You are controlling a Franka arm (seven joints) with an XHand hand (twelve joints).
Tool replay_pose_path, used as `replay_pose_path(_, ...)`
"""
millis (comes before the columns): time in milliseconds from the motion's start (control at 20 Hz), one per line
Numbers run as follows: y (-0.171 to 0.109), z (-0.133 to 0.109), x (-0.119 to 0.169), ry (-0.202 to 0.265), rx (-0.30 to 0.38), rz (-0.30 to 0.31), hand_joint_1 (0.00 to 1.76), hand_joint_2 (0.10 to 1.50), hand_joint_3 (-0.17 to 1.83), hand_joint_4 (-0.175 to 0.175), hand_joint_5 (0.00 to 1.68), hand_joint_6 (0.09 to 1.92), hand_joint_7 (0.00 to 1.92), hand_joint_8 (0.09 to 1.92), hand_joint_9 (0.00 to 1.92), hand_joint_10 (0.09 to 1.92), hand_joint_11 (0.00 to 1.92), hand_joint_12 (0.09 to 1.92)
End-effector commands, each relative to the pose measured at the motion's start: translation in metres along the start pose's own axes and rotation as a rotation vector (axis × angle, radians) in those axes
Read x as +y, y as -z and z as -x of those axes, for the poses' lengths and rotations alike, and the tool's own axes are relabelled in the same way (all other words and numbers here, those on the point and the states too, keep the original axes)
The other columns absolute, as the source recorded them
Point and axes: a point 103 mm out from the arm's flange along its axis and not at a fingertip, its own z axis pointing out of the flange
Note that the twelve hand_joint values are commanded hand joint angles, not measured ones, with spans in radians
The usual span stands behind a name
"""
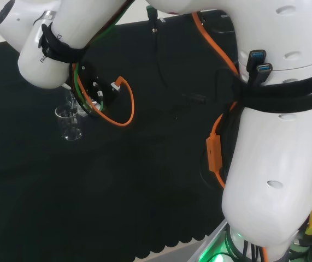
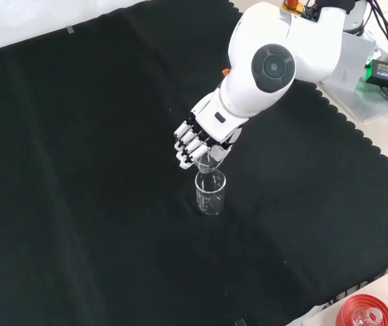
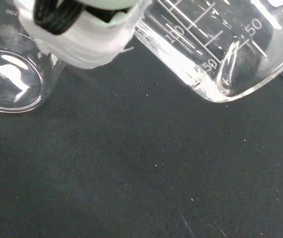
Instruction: Pour the water from the handheld beaker into the one on the table.
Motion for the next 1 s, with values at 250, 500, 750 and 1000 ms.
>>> replay_pose_path(250, 0.0013, -0.0026, 0.0009, 0.007, -0.030, -0.021, 1.29, 1.11, -0.17, -0.175, 1.14, 0.76, 1.19, 0.76, 1.32, 0.91, 1.07, 0.87)
replay_pose_path(500, 0.0000, -0.0054, 0.0022, 0.009, -0.045, -0.034, 1.29, 1.11, -0.17, -0.175, 1.14, 0.77, 1.19, 0.76, 1.32, 0.91, 1.07, 0.87)
replay_pose_path(750, -0.0005, -0.0060, 0.0038, 0.007, -0.060, -0.040, 1.29, 1.11, -0.17, -0.175, 1.14, 0.77, 1.19, 0.76, 1.33, 0.91, 1.07, 0.87)
replay_pose_path(1000, 0.0010, -0.0084, 0.0037, 0.019, -0.062, -0.029, 1.29, 1.11, -0.17, -0.175, 1.14, 0.77, 1.19, 0.76, 1.33, 0.91, 1.07, 0.87)
